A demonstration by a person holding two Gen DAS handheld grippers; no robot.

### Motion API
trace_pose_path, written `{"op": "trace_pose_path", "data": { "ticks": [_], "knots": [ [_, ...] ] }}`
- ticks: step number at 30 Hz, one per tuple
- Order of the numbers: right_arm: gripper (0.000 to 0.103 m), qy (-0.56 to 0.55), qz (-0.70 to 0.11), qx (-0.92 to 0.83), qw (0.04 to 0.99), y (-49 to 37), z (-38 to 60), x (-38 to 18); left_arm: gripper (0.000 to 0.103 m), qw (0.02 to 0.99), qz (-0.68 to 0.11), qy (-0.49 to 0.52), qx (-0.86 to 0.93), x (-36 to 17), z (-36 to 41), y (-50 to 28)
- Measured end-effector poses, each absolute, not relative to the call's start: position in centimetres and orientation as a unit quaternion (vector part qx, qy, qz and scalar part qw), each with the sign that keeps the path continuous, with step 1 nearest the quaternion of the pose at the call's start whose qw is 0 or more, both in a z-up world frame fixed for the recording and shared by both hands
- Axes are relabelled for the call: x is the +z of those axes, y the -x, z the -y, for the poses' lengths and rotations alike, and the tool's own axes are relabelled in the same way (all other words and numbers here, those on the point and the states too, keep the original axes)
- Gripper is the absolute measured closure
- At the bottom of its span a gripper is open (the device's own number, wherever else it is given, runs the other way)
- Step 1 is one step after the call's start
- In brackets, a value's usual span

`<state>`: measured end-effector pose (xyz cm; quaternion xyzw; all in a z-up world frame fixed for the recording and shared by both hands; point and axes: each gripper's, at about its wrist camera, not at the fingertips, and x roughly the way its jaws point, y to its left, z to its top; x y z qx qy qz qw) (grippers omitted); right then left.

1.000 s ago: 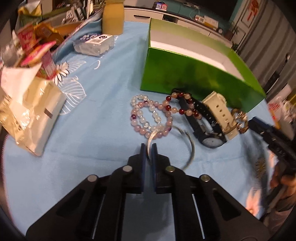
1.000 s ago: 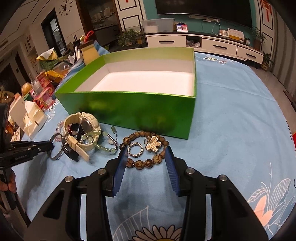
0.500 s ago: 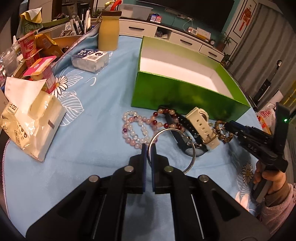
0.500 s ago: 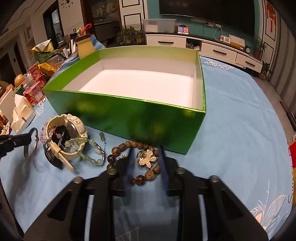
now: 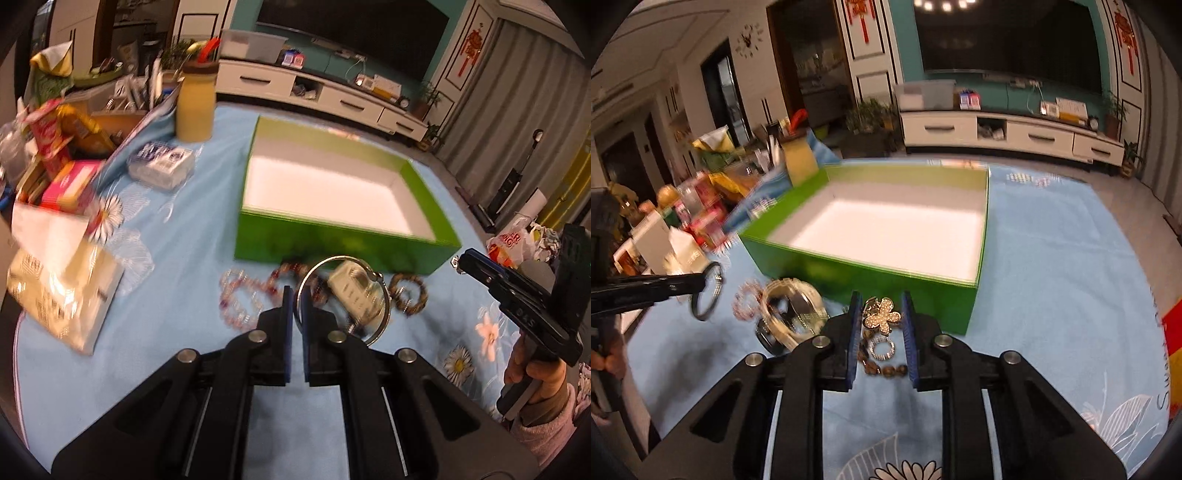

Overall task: Organize jewelry
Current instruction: 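Carry the bangle into the green box and open the left tool while the right tool drops the charm in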

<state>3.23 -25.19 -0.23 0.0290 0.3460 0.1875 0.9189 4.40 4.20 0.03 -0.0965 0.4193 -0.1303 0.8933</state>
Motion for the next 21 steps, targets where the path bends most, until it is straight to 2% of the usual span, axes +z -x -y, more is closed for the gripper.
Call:
{"op": "trace_pose_path", "data": {
  "ticks": [9,21],
  "knots": [
    [0.082,-0.037,-0.318,0.184,0.929,-6.8,24.8,1.4,0.099,0.906,-0.395,0.082,-0.129,2.8,-2.0,-10.9],
    [0.082,-0.027,-0.337,0.161,0.927,-11.5,23.8,-0.2,0.097,0.894,-0.434,0.047,-0.102,0.0,0.2,-17.4]
  ]
}}
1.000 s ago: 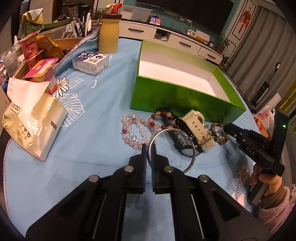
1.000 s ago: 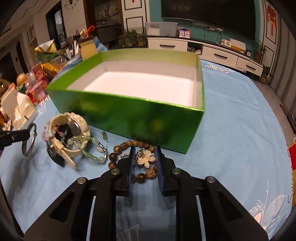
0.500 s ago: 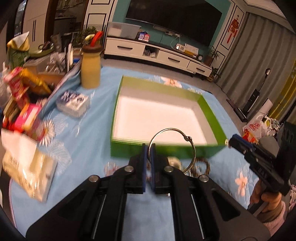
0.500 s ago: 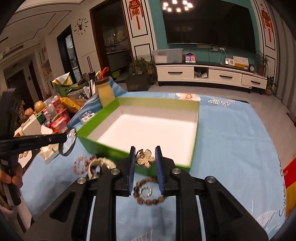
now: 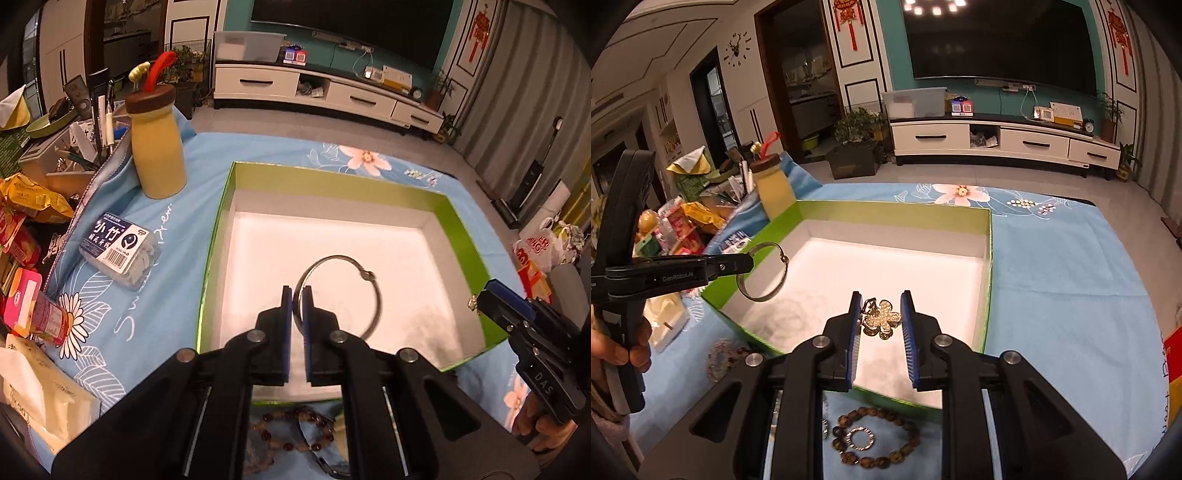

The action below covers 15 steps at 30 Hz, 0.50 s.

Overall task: Organize jewelry
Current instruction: 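Carry the bangle into the green box and open the left tool while the right tool drops the charm in, then withdraw both tools from the green box back over the jewelry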

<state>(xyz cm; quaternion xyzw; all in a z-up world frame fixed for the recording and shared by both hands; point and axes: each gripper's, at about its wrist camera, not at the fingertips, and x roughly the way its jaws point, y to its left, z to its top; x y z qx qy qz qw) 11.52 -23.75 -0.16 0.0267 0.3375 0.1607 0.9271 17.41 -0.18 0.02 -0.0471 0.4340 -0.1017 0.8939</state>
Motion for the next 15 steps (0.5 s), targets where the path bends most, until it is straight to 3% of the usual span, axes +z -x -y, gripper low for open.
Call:
{"op": "trace_pose_path", "data": {
  "ticks": [3,4,6,10,15],
  "knots": [
    [0.075,-0.034,-0.349,0.153,0.924,-12.0,24.0,-0.8,0.090,0.892,-0.437,0.045,-0.102,-0.3,0.3,-17.6],
    [0.071,-0.044,-0.348,0.151,0.924,-11.9,24.3,-0.8,0.073,0.893,-0.437,0.046,-0.103,-0.2,0.3,-17.5],
    [0.067,-0.053,-0.344,0.149,0.926,-11.5,24.8,-0.7,0.048,0.896,-0.430,0.049,-0.102,0.1,0.1,-17.1],
    [0.066,-0.069,-0.340,0.148,0.926,-10.3,25.7,-0.3,0.046,0.905,-0.410,0.050,-0.101,1.3,-0.6,-15.5],
    [0.066,-0.084,-0.346,0.148,0.923,-8.3,26.9,0.0,0.032,0.915,-0.389,0.068,-0.083,2.6,-3.1,-12.5]
  ]
}}
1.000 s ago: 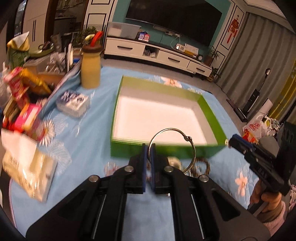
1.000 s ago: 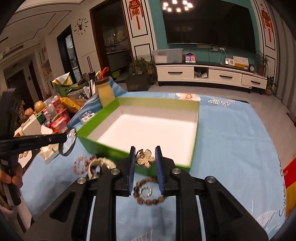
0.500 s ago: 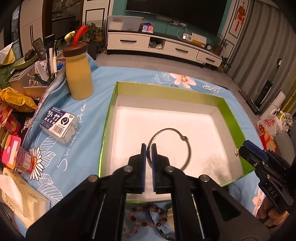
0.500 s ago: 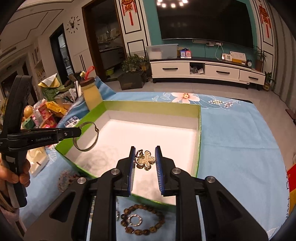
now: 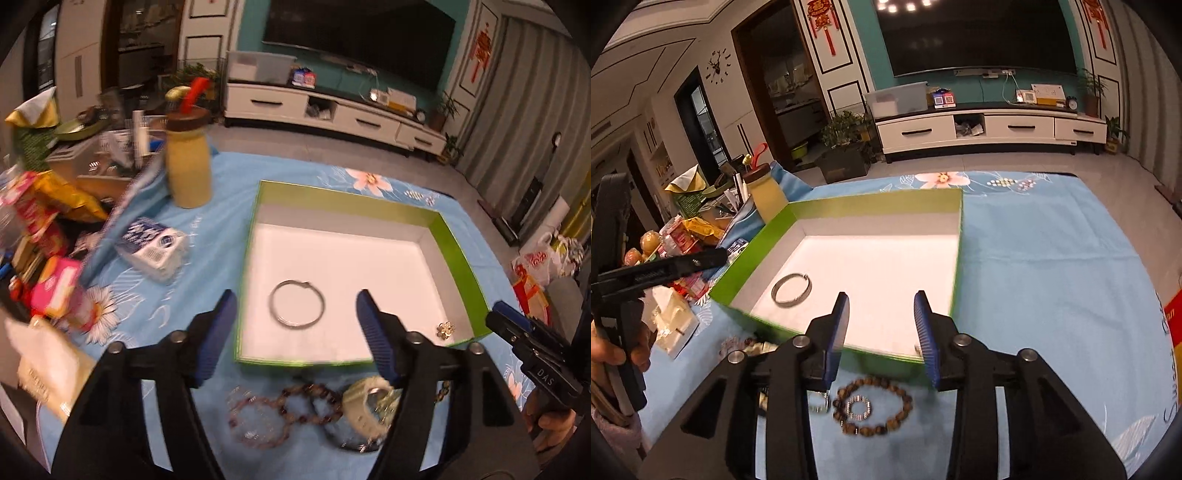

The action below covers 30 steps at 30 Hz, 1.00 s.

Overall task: Organize jewelry
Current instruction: 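Withdraw both tools from the green box back over the jewelry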

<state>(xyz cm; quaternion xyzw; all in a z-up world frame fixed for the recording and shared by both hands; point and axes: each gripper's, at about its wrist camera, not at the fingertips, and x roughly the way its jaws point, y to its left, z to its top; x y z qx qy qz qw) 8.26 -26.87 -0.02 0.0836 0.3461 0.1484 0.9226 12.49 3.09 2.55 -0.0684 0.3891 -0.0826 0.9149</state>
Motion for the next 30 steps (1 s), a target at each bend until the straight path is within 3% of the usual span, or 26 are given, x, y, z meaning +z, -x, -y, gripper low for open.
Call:
{"op": "trace_pose_path", "data": {
  "ticks": [5,17,30],
  "knots": [
    [0.061,-0.092,-0.357,0.145,0.918,-5.8,27.7,-0.3,0.024,0.915,-0.392,0.081,-0.053,2.4,-6.1,-9.1],
    [0.059,-0.101,-0.398,0.140,0.901,-0.9,28.5,-2.2,0.022,0.889,-0.450,0.085,-0.011,-1.9,-9.3,-1.9],
    [0.059,-0.086,-0.420,0.161,0.889,1.7,26.7,-3.1,0.022,0.878,-0.470,0.088,-0.019,-3.6,-9.0,0.7]
  ]
}}
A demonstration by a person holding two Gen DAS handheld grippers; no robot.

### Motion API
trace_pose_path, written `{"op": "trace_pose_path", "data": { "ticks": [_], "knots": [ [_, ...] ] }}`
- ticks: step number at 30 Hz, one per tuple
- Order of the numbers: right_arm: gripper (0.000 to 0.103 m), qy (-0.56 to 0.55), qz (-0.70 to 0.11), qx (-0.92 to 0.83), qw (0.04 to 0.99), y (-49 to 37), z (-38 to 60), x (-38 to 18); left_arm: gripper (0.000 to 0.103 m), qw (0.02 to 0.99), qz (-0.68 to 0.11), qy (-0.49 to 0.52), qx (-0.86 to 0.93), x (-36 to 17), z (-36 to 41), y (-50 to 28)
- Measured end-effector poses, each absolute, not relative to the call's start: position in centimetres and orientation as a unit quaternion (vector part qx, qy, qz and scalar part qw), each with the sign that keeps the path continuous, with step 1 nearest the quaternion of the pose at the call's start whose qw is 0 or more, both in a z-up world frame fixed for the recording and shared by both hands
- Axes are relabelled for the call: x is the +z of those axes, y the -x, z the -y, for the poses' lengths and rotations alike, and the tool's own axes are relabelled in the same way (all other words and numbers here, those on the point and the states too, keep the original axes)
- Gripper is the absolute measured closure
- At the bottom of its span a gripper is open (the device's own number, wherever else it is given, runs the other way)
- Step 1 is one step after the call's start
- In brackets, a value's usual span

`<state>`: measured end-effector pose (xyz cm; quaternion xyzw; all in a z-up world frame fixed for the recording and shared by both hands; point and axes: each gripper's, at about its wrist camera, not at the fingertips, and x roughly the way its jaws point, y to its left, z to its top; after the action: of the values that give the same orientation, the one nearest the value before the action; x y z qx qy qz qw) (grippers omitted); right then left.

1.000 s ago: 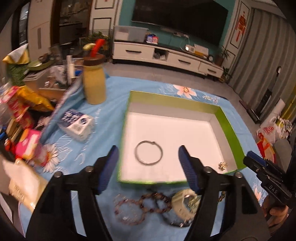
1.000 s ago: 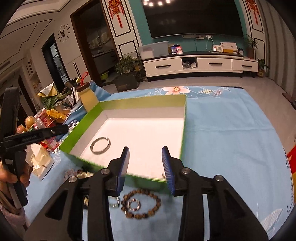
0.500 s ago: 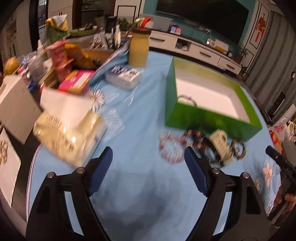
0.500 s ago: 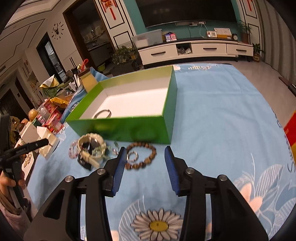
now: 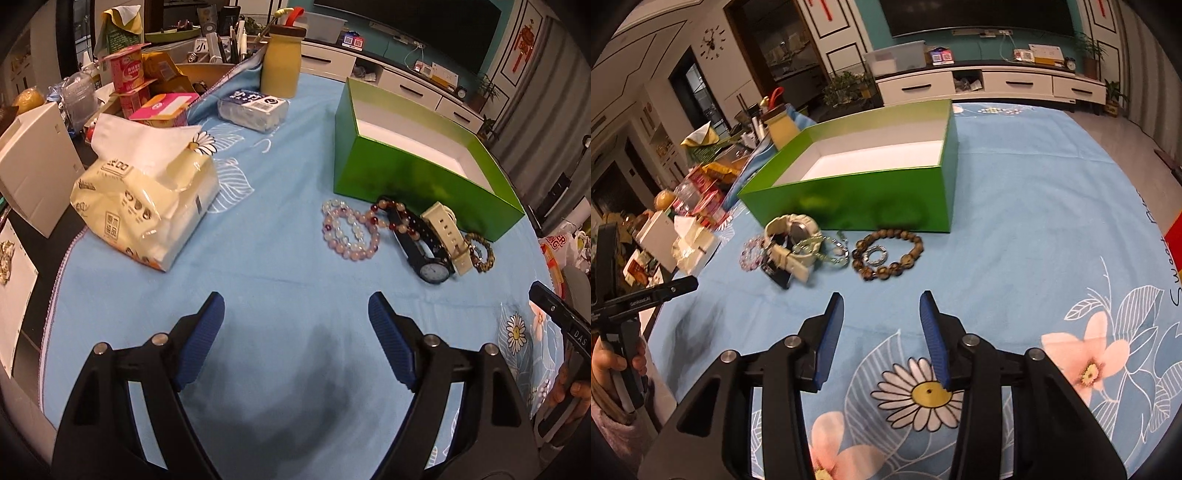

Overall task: Organize jewelry
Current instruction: 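Withdraw both tools from the green box back over the jewelry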

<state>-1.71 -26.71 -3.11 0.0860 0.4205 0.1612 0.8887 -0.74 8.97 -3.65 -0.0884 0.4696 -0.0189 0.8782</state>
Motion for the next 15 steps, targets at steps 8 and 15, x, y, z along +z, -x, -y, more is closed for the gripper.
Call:
{"op": "trace_pose_path", "data": {
  "ticks": [8,15],
  "knots": [
    [0.059,-0.072,-0.421,0.178,0.887,2.2,25.5,-3.1,0.022,0.884,-0.459,0.084,-0.042,-3.4,-8.0,1.1],
    [0.059,-0.063,-0.424,0.183,0.885,1.9,24.9,-3.5,0.022,0.889,-0.452,0.043,-0.058,-3.6,-6.3,0.4]
  ]
}}
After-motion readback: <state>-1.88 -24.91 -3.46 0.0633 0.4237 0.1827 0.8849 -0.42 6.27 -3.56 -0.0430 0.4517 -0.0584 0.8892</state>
